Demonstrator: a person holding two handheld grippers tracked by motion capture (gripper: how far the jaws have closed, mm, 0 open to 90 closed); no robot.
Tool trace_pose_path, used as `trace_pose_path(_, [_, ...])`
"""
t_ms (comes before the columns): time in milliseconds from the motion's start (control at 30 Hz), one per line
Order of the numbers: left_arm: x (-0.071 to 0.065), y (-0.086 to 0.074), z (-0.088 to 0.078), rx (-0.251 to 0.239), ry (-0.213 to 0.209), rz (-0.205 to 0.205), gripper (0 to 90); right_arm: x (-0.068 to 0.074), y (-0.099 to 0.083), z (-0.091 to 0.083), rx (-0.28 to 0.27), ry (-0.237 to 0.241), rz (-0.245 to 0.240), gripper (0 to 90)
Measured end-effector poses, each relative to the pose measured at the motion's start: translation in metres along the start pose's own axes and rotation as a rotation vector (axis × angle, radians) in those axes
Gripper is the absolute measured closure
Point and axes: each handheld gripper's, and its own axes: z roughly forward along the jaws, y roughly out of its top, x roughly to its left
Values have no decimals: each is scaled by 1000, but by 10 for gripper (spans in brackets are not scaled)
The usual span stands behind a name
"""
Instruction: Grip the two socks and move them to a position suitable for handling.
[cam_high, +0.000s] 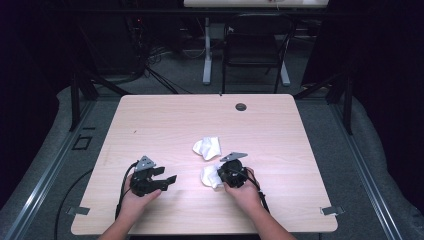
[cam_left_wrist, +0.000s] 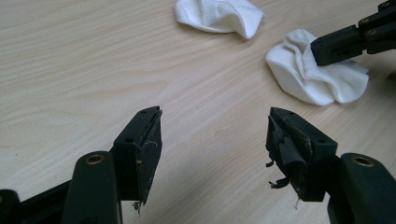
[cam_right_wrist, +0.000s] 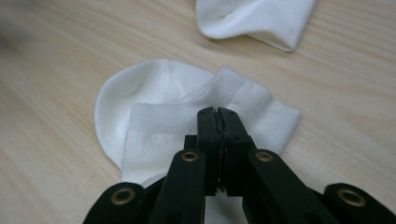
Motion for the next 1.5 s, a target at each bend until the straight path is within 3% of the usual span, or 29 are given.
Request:
trace_pose_path(233, [-3,0,0,9,2,17,395,15,-6,-2,-6,43,-32,882])
trace_pose_path(633, [-4,0,0,1,13,20,419,28,-7,-1,-4,72,-62,874])
trace_pose_path(933, [0,0,-2,-2,48,17,426,34,-3,-7,-34,89,-47,779])
trace_pose_path(1133, [1,0,-2,1,59,2,426,45,-1,-7,-43,96,-89,732])
trace_pose_path(1300, [3,0,-3,3,56,-7,422,59,0,-5,-31,100,-153,696])
trace_pose_path(1500, [4,0,-4,6,58,-17,411,66,-2,0,-19,98,-180,673])
